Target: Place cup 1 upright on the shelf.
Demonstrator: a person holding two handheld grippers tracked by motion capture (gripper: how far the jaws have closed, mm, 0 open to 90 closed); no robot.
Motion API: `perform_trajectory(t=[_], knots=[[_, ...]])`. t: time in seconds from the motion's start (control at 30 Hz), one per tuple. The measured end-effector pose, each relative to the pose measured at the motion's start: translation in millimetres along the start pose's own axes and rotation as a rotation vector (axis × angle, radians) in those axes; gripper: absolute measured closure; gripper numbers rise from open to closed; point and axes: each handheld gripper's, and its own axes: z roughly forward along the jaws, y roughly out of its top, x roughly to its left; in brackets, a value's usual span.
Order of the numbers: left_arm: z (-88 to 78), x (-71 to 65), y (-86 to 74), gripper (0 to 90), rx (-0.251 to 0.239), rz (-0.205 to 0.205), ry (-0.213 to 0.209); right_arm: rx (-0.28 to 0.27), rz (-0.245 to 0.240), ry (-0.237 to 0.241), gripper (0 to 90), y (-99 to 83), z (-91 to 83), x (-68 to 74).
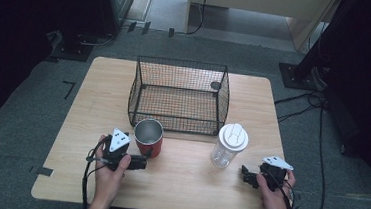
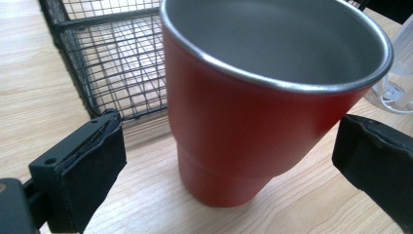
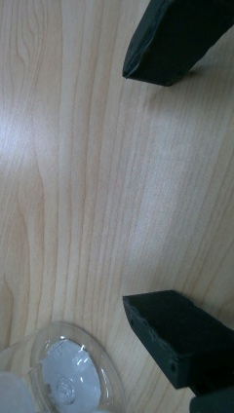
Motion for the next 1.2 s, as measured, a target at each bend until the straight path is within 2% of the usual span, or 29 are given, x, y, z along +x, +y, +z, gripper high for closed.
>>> perform_trajectory(t=[0.27,0.43,0.8,1.2], knots=[[8.4,-3.7,3.2,0.0,-0.004,-0.010,-0.005,0.000,0.000,0.000,0.0,0.0,0.0,0.0],[15.6,-8.2,7.1,0.0,0.007,0.001,0.014,0.000,0.000,0.000,0.0,0.0,0.0,0.0],[26.6,-13.4,10.2,6.2,0.023,-0.015,0.042,0.000,0.000,0.000,0.0,0.0,0.0,0.0],[29.3,-16.9,16.9,8.0,0.037,0.018,0.085,0.000,0.000,0.000,0.0,0.0,0.0,0.0]])
